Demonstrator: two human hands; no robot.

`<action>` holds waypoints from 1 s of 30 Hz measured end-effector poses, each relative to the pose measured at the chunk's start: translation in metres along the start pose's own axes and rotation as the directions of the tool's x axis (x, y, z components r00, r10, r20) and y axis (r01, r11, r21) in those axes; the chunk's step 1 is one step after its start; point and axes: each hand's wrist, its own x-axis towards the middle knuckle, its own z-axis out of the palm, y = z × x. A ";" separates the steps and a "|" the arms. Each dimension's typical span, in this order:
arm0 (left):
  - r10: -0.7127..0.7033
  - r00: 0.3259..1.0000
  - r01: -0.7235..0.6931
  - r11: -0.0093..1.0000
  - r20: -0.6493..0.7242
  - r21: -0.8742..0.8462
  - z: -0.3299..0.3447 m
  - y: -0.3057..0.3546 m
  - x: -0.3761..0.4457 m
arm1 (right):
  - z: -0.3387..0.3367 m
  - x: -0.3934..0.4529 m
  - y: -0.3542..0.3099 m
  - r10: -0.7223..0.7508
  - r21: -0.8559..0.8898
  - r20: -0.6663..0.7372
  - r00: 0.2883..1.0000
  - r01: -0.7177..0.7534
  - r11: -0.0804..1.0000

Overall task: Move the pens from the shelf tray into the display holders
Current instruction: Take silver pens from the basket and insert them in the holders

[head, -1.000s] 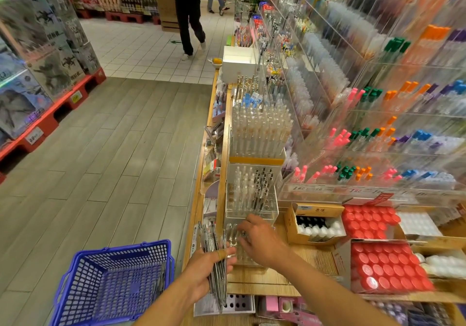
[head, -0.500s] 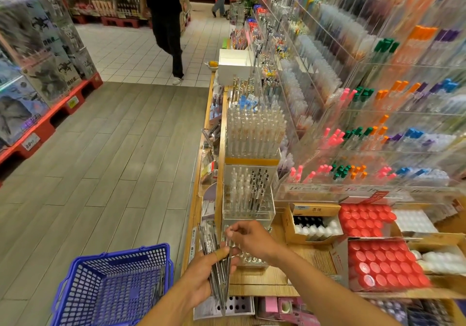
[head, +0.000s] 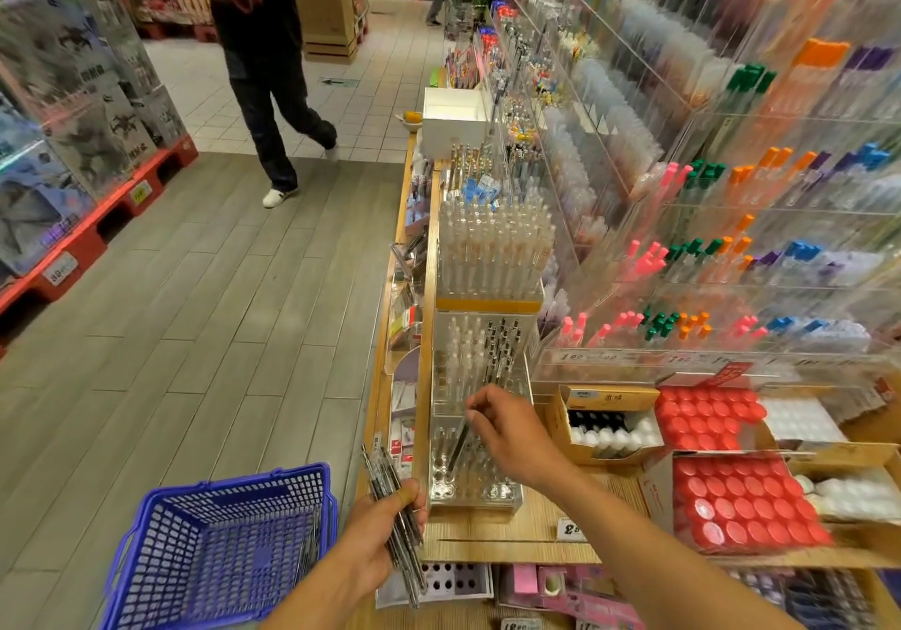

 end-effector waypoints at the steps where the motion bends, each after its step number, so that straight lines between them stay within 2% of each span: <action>1: -0.006 1.000 0.006 1.000 0.005 -0.002 0.000 0.000 0.000 | 0.002 -0.001 0.003 -0.038 -0.070 0.017 0.999 0.039 0.997; 5: -0.019 1.000 0.019 1.000 0.007 -0.005 0.001 0.001 -0.002 | 0.010 -0.005 0.009 -0.154 -0.270 0.057 0.986 0.164 0.949; 8: -0.020 1.000 0.020 1.000 -0.005 -0.003 0.002 0.003 -0.004 | 0.015 -0.007 0.010 -0.167 -0.351 0.099 0.981 0.192 0.917; 14: -0.009 1.000 0.009 0.999 -0.002 0.031 0.002 0.004 -0.006 | 0.015 -0.001 0.006 -0.197 -0.386 0.103 0.975 0.221 0.896; 20: -0.004 0.999 0.003 1.000 0.046 0.024 0.004 0.006 -0.005 | 0.022 0.003 0.013 -0.157 -0.484 0.149 0.976 0.211 0.849; 25: 0.007 0.998 -0.011 0.998 0.060 0.060 0.007 0.007 -0.001 | 0.037 0.007 0.020 -0.139 -0.615 0.206 0.969 0.239 0.751; 30: 0.024 0.996 -0.034 0.993 0.090 0.112 0.006 0.007 0.000 | 0.046 0.014 0.022 -0.188 -0.694 0.182 0.965 0.262 0.671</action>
